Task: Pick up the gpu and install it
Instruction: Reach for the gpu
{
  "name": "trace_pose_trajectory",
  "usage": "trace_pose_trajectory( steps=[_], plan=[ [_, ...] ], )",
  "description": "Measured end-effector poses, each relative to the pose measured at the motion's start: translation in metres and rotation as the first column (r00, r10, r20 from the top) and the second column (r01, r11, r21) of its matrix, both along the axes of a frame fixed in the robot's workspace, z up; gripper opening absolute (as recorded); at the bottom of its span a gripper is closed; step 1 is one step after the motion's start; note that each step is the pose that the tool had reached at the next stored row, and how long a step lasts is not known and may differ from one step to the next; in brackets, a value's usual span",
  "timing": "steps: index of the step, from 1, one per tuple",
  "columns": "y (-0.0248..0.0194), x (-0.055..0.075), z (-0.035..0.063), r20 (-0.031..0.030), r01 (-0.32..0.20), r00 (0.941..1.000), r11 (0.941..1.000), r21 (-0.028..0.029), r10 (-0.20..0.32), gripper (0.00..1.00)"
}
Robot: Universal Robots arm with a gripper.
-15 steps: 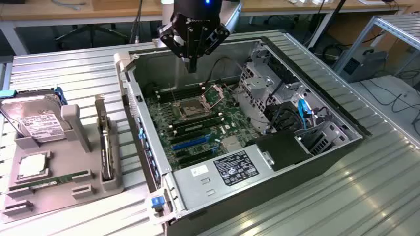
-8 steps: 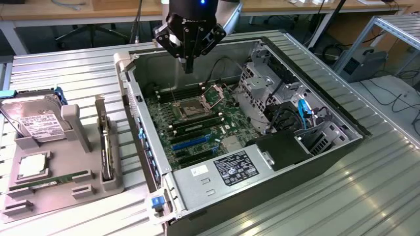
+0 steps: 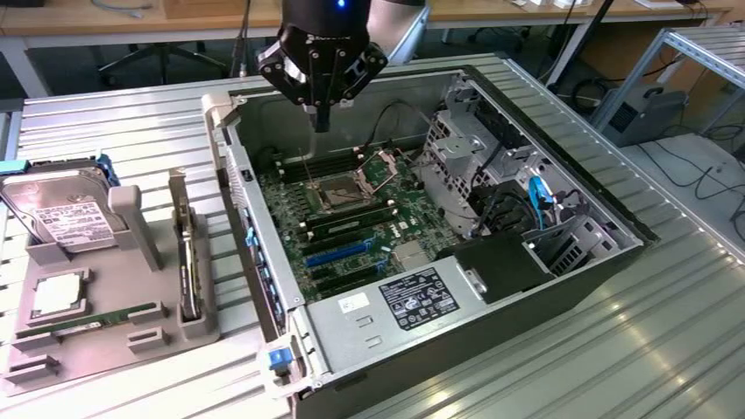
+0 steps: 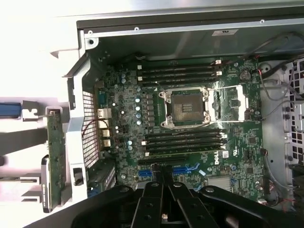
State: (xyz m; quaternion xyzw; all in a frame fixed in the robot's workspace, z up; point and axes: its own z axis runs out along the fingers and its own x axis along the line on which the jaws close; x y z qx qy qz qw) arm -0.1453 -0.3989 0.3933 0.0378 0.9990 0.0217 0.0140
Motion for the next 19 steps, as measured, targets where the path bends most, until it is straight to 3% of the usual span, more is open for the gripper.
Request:
trace_pose_trajectory(
  steps=[19],
  plan=[
    [0.0,-0.031,0.0,0.0009,0.0,1.0,1.0,0.0,0.0,0.11]
  ],
)
